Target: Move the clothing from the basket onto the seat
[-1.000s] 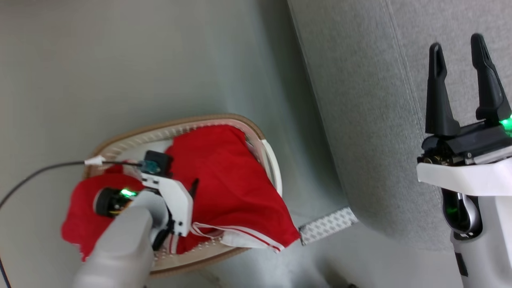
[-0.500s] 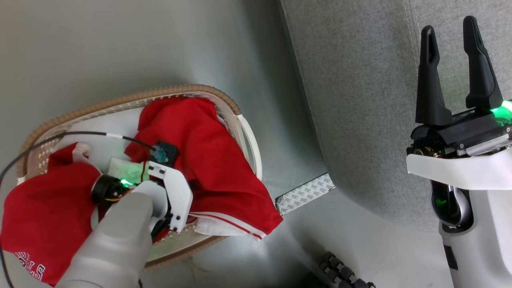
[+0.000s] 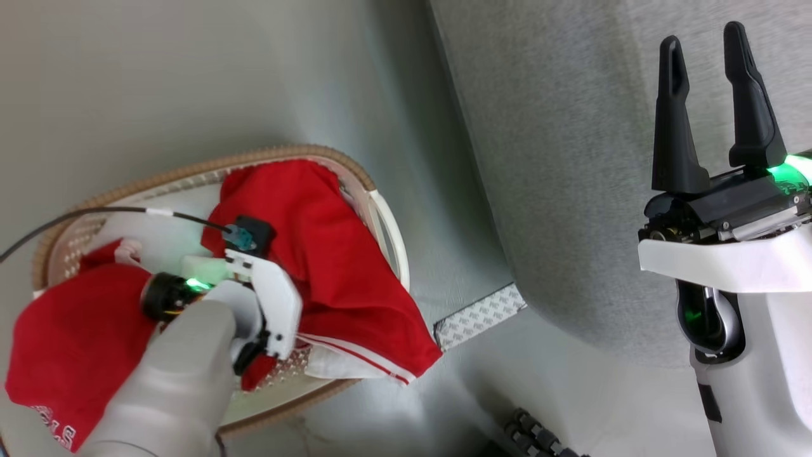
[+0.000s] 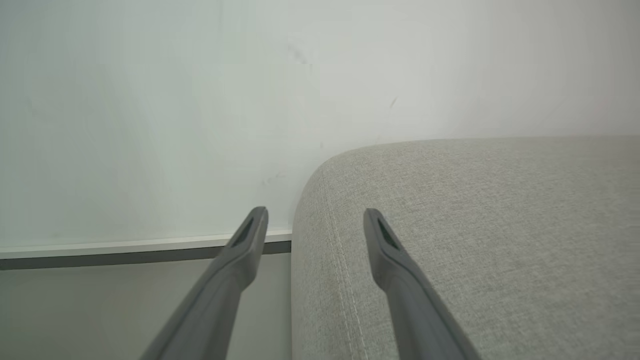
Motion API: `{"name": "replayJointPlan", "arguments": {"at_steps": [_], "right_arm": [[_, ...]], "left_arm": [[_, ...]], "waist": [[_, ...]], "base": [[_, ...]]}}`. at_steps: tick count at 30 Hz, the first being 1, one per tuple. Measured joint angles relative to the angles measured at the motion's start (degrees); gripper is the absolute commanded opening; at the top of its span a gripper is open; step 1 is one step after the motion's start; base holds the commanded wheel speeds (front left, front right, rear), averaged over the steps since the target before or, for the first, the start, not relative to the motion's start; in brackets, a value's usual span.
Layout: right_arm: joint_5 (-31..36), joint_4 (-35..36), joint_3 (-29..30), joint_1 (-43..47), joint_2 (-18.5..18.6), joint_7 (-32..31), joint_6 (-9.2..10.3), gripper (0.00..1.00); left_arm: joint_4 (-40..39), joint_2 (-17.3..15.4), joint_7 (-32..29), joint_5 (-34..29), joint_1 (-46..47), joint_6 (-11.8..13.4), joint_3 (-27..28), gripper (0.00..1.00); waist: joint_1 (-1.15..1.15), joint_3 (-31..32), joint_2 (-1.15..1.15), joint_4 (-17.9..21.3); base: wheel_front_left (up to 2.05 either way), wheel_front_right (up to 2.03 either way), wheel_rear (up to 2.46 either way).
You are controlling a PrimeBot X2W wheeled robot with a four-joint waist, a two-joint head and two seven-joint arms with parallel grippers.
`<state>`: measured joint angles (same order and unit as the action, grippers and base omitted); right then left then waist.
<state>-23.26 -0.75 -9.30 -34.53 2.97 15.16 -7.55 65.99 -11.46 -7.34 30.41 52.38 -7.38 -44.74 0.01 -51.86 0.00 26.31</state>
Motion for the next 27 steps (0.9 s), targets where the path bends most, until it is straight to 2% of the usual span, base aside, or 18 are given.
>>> {"name": "replayJointPlan", "arguments": {"at_steps": [5,13,27], "right_arm": [[2.3,-0.8,1.2,0.3,0.3,0.0,0.00,1.00],[3.1,-2.4,2.3,3.5,4.6,0.0,0.00,1.00],[1.9,-6.4,1.7,10.6,10.0,0.0,0.00,1.00]], "left_arm": [[-2.2,2.8,2.6,4.0,-1.9,0.0,-2.2,0.00],[-6.1,4.8,7.9,11.2,-5.7,0.0,-6.4,0.00],[-13.7,5.0,17.2,21.1,-11.3,0.0,-12.8,0.00]], "waist": [[0.00,4.1,0.00,-1.1],[-0.01,13.6,0.00,-5.4],[-0.02,31.9,0.00,-14.0]], "base": [[0.00,0.00,0.00],[0.00,0.00,0.00],[0.00,0.00,0.00]]}}
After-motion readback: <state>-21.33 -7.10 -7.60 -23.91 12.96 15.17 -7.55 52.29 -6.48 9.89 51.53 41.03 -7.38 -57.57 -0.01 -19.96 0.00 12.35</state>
